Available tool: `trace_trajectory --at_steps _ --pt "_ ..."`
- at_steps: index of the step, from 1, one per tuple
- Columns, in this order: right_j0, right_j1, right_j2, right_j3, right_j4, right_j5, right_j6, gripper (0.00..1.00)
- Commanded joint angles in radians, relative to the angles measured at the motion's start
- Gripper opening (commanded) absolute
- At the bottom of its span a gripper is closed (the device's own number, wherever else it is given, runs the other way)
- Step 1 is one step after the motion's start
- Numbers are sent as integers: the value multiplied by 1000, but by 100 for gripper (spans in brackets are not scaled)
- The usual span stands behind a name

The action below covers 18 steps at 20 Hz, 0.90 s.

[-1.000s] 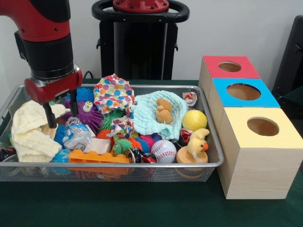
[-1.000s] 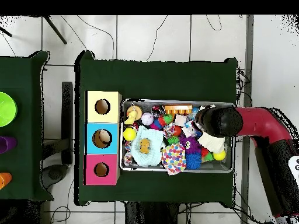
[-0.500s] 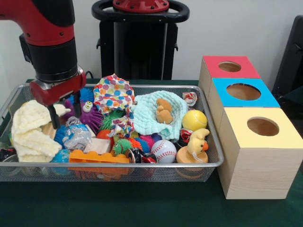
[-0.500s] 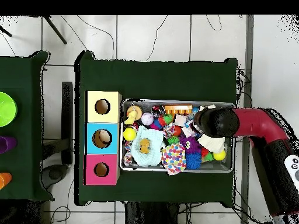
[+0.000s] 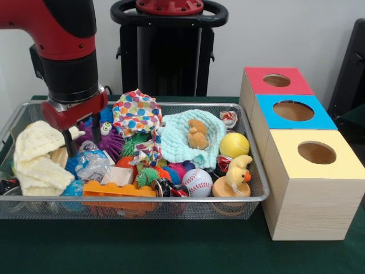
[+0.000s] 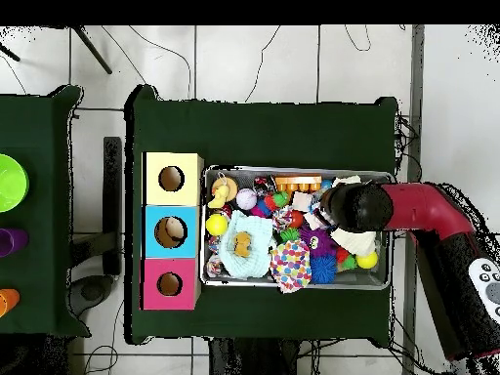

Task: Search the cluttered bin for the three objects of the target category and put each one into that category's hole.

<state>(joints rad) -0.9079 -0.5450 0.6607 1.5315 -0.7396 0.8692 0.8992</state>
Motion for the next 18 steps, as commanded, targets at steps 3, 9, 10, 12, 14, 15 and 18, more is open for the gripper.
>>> trace_trajectory --at_steps 3,9,10,12,14,15,18 --pt "32 34 -69 87 -31 -91 69 100" --pt "55 41 -92 92 -25 -112 99 100" --pt "58 42 -97 89 -24 -114 102 100" --pt "64 45 -106 84 -23 -121 107 100" --pt "70 48 -111 78 -22 -130 110 100" --pt "72 48 -113 75 -21 -134 109 100" --pt "78 48 -120 61 -21 -150 107 100"
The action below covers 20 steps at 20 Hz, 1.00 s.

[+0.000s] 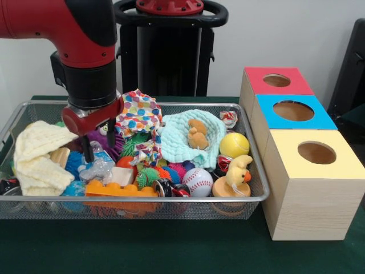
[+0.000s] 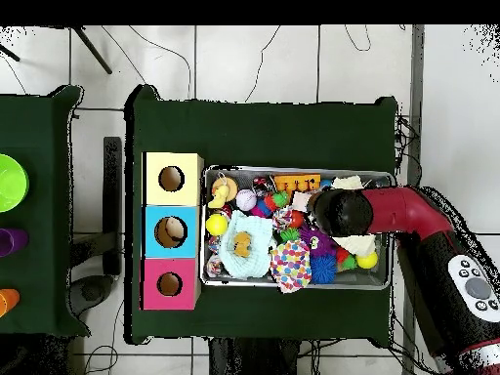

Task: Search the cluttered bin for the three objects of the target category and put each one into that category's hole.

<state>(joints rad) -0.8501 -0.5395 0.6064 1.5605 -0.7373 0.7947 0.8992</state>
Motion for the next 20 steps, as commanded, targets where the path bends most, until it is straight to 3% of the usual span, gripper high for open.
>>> trace_trajectory --at_steps 1,20 --pt "22 43 -67 27 -24 -81 105 100" --pt "15 26 -59 -11 -21 -113 70 100"
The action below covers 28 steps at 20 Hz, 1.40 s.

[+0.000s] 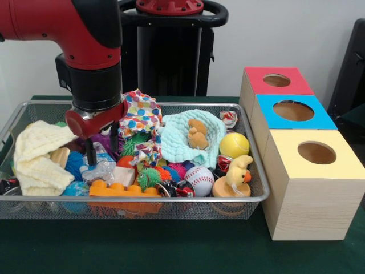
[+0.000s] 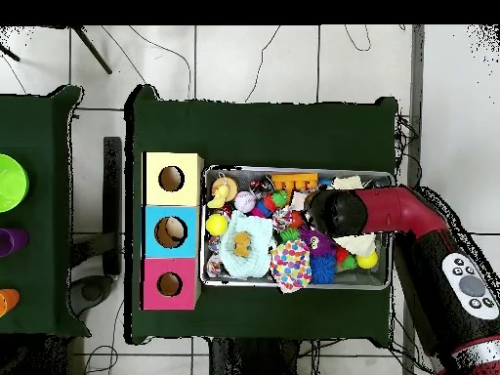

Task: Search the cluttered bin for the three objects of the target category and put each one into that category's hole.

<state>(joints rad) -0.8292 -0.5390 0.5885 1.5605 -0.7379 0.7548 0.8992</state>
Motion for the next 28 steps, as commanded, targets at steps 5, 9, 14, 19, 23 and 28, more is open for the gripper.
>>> trace_trajectory --at_steps 5,9,14,19,23,28 --pt "-6 19 -39 -4 -27 -86 58 100" --pt "-6 5 -38 23 -32 -114 62 100" --pt "0 -2 -47 41 -41 -147 72 100" --pt "17 2 -66 52 -57 -188 88 100" --pt "33 11 -76 38 -57 -206 88 100" --pt "59 6 -103 54 -59 -232 104 100"
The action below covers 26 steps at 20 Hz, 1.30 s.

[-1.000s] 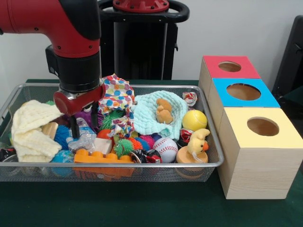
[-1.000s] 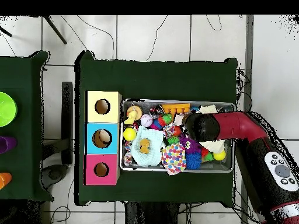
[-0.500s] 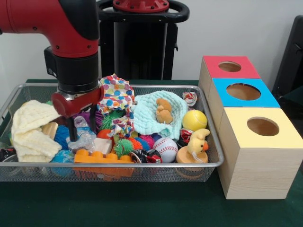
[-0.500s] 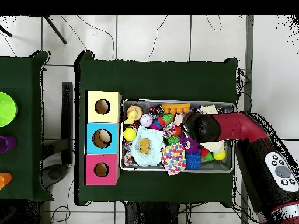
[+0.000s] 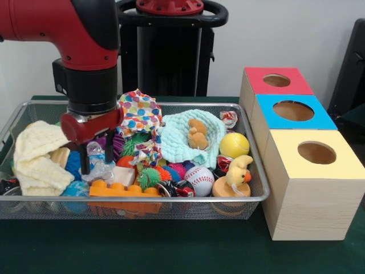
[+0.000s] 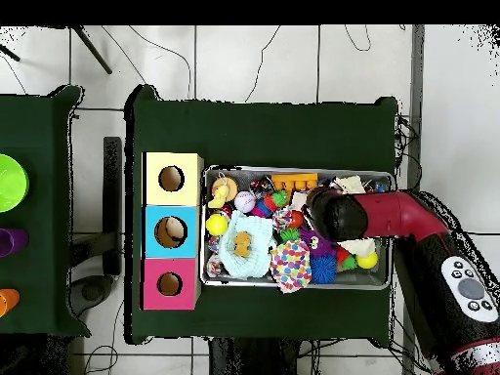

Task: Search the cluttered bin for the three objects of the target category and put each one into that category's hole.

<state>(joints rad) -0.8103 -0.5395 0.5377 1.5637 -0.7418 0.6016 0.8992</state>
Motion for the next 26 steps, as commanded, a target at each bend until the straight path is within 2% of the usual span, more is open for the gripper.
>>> trace_trajectory --at_steps 1,7,9,13,15,16,18,26 --pt "46 4 -59 58 -53 -81 107 100" --pt "85 27 -104 69 -54 -82 122 100" --pt "99 57 -123 48 -59 -88 124 100" --pt "64 98 -136 32 -54 -79 65 100" --pt "68 101 -143 38 -53 -78 68 100" --pt "43 89 -119 13 -27 -34 20 100" --pt "37 73 -112 8 -13 -9 4 100" --pt "40 66 -112 1 -2 14 -2 100"
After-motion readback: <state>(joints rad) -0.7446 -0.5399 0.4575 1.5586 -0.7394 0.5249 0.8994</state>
